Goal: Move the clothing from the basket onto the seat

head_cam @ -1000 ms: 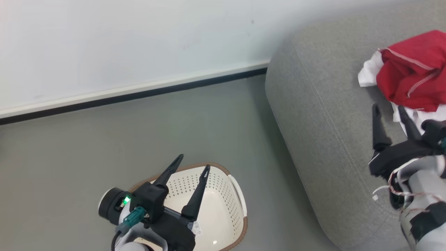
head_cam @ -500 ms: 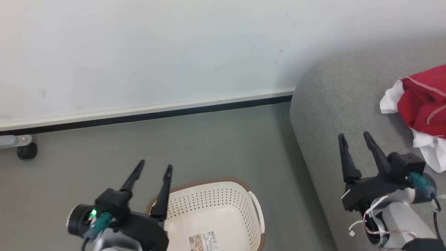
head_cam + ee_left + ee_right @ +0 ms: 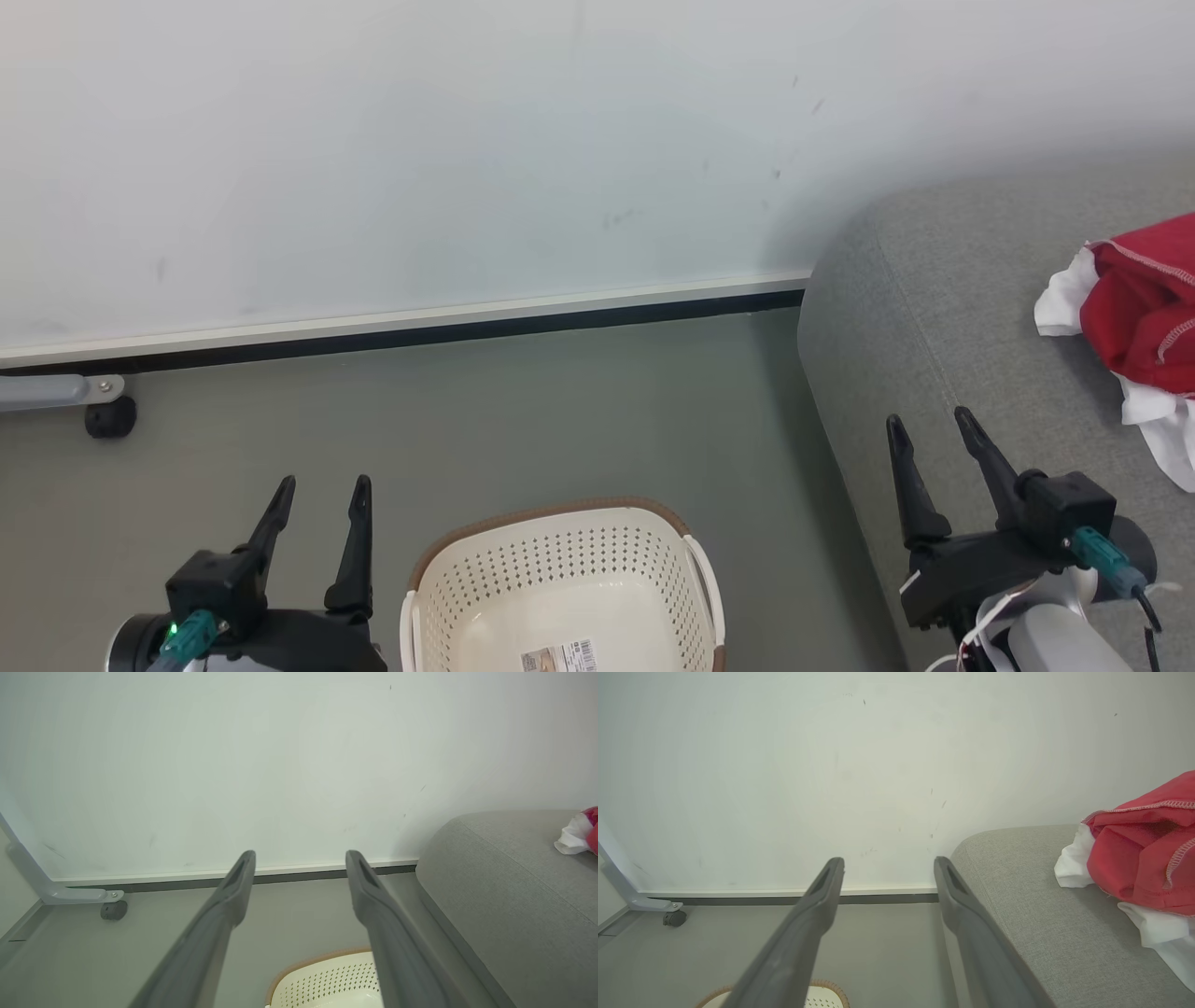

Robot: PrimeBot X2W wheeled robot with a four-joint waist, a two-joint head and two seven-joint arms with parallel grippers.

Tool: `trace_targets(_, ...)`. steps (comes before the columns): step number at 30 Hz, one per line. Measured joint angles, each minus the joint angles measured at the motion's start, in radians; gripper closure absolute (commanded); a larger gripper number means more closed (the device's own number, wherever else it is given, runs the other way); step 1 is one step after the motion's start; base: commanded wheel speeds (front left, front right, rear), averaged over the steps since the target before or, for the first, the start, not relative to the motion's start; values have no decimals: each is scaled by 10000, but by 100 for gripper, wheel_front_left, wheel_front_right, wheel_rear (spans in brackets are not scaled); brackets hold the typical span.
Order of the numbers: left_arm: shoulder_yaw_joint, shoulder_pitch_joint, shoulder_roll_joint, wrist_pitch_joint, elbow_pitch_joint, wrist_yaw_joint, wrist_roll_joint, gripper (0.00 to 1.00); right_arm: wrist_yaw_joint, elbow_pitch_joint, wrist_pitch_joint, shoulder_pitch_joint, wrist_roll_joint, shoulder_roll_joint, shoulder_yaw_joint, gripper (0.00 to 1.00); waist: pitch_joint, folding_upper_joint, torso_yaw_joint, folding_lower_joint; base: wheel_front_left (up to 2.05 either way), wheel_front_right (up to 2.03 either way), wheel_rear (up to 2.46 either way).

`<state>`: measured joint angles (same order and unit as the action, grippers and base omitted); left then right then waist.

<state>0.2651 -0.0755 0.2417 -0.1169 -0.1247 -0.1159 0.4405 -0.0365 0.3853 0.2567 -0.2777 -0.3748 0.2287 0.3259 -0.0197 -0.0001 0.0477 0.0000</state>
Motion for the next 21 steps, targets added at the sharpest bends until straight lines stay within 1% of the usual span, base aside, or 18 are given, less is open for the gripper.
trace_targets(6, -291, 406, -255, -111, 19, -77, 0, 0, -178, -401, -40, 509, 38, 15, -17, 0, 166, 1, -78, 0, 0, 0, 0)
trace_targets(14, -807, 1030, -284, -234, 119, -84, -19, 0, -431, -1016, -188, 1197, 40, 115, -224, 0, 320, 1, -99, 0, 0, 0, 0)
trace_targets(21, -1360, 1160, -481, -274, 178, -86, -105, 0, -529, -1473, -366, 1539, -8, 184, -426, 0, 336, 1, -69, 0, 0, 0, 0)
